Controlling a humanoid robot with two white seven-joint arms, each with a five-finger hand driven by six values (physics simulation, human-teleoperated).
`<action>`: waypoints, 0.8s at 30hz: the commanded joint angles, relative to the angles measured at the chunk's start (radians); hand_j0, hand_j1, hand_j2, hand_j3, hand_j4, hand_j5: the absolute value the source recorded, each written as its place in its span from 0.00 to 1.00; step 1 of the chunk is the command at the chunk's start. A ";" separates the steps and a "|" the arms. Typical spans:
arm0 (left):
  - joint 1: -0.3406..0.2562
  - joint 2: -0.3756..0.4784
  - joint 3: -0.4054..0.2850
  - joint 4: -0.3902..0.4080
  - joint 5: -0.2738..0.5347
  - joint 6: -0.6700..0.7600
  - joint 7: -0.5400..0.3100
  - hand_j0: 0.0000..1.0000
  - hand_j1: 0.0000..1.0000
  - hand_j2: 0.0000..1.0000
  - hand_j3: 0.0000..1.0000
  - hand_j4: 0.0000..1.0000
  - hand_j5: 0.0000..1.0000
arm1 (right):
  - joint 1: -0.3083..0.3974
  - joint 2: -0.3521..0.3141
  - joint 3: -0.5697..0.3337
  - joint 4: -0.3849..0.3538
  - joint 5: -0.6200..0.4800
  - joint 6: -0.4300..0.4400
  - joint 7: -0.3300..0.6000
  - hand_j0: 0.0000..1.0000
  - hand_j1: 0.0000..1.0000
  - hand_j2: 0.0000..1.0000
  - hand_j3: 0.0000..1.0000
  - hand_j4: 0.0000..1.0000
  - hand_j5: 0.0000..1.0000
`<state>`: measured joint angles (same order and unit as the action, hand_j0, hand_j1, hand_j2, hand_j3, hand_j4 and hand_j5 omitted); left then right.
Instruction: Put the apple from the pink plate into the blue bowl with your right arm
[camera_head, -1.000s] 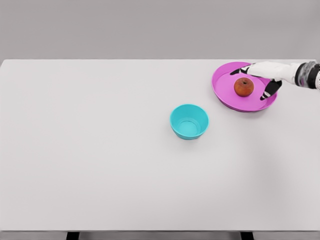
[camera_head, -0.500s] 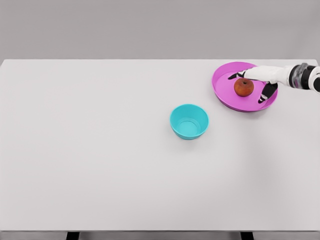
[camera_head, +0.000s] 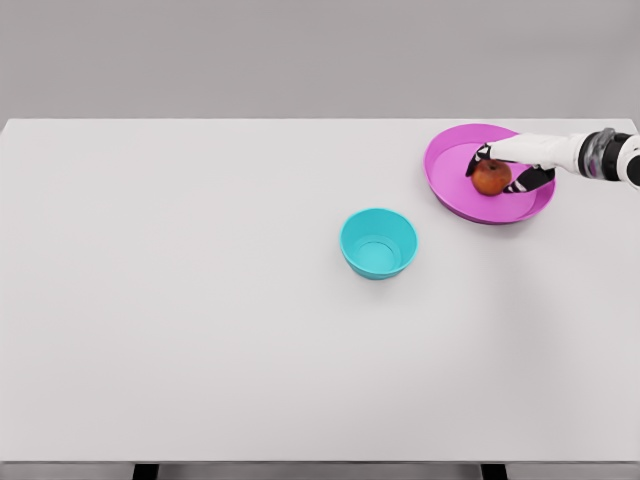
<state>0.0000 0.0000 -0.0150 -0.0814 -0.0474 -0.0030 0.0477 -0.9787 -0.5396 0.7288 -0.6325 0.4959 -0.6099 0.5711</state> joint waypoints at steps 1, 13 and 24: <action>0.000 0.000 0.000 0.000 0.000 0.000 0.000 1.00 1.00 1.00 1.00 1.00 1.00 | 0.000 0.000 0.003 0.000 0.003 -0.001 0.003 0.50 0.50 0.50 0.50 0.50 0.50; 0.000 0.000 0.000 0.000 0.000 0.001 0.000 1.00 1.00 1.00 1.00 1.00 1.00 | -0.017 -0.013 -0.011 -0.016 -0.004 -0.001 0.003 0.49 0.49 0.49 0.49 0.49 0.49; 0.000 0.000 0.000 0.000 0.000 0.000 0.000 1.00 1.00 1.00 1.00 1.00 1.00 | -0.020 -0.025 -0.028 -0.121 -0.010 -0.001 0.003 0.49 0.49 0.49 0.49 0.49 0.49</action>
<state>0.0000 0.0000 -0.0152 -0.0814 -0.0474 -0.0029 0.0477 -0.9986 -0.5623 0.7063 -0.7354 0.4923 -0.6133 0.5741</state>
